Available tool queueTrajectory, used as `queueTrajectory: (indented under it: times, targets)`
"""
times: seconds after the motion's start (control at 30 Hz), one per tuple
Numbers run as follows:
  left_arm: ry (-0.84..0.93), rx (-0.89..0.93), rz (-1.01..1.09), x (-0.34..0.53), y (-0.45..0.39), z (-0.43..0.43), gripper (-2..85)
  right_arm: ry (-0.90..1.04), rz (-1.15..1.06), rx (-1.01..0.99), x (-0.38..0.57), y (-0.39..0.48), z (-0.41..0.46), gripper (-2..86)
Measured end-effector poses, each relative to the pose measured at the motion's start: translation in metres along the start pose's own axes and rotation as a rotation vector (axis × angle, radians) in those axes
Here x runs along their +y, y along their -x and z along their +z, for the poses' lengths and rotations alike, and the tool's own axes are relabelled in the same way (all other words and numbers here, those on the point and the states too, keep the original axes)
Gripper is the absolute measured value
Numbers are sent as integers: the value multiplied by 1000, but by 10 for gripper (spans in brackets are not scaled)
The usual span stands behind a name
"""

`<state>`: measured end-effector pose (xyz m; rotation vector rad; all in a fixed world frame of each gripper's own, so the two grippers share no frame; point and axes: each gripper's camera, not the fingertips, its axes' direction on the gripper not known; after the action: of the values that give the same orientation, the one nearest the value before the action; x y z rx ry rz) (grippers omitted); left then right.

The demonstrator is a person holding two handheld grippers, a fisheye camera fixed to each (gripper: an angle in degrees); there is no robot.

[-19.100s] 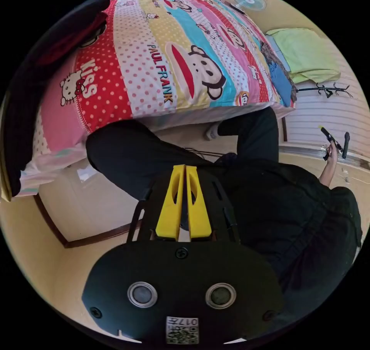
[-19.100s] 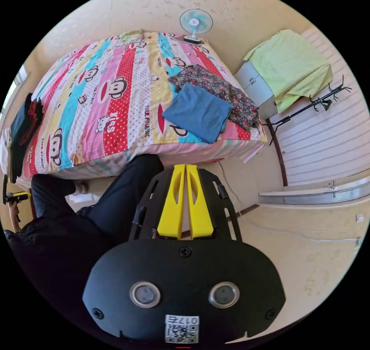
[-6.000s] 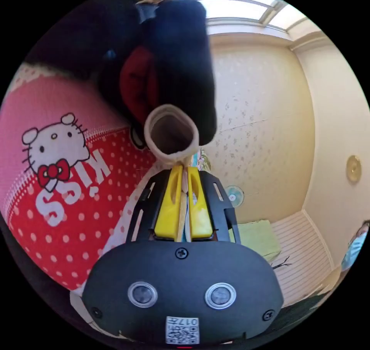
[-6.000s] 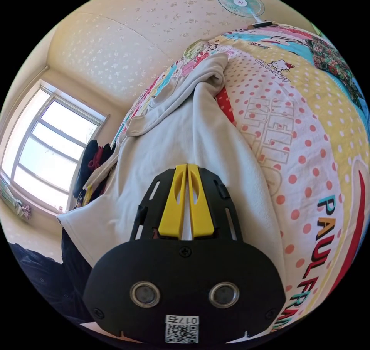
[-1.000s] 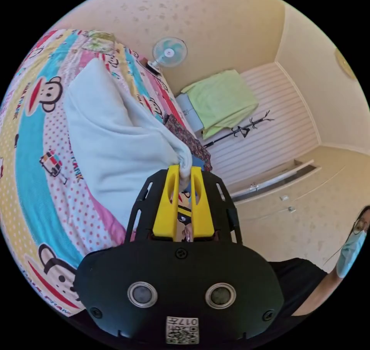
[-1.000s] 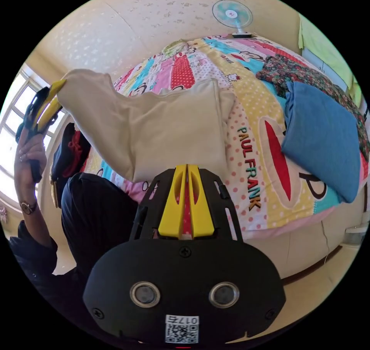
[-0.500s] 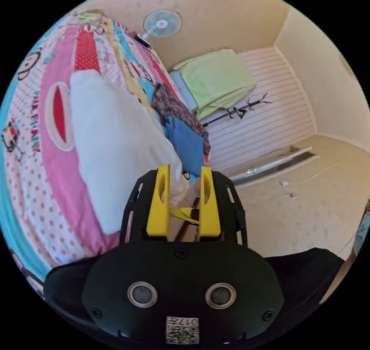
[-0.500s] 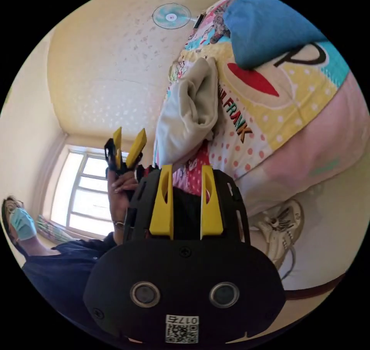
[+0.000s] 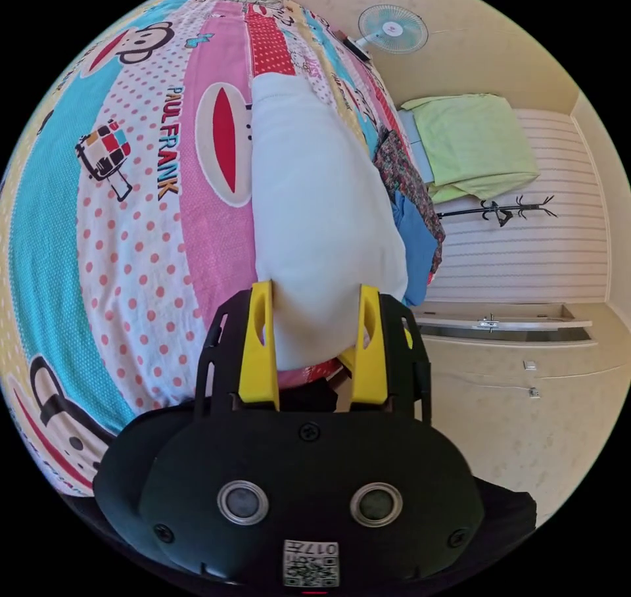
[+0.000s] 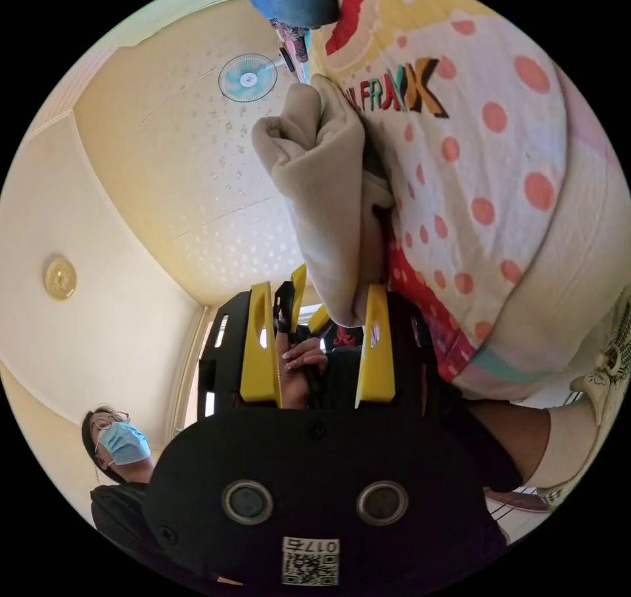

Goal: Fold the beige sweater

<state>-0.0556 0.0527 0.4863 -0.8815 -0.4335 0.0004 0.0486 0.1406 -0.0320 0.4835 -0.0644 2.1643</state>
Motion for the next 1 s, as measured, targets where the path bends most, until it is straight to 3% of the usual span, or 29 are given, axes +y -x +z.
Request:
queueTrajectory:
  times: [0.2, 0.43, 0.7, 0.77, 0.83, 0.9, 1.0]
  targets:
    - [-27, 5, 88, 8, 0, -11, 109, -69, 21, 58, 2, 25, -9, 182]
    - [-38, 133, 221, 16, 6, -26, 79, -222, 58, -30, -8, 28, -11, 175]
    - [-162, 242, 265, 29, 27, -65, 75, -76, 131, -214, -30, 8, -22, 165]
    - [-197, 351, 315, 33, 32, -76, 78, -50, 56, -376, -29, 18, -32, 126]
    - [-263, 533, 383, 37, 42, -90, 70, -23, -45, -385, -32, 40, -37, 103]
    - [-324, 675, 325, 39, 68, -100, 20, -6, -176, -415, -38, 68, -43, 84]
    - [-358, 725, 249, 39, 86, -107, 14, 6, -357, -538, -54, 113, -54, 54]
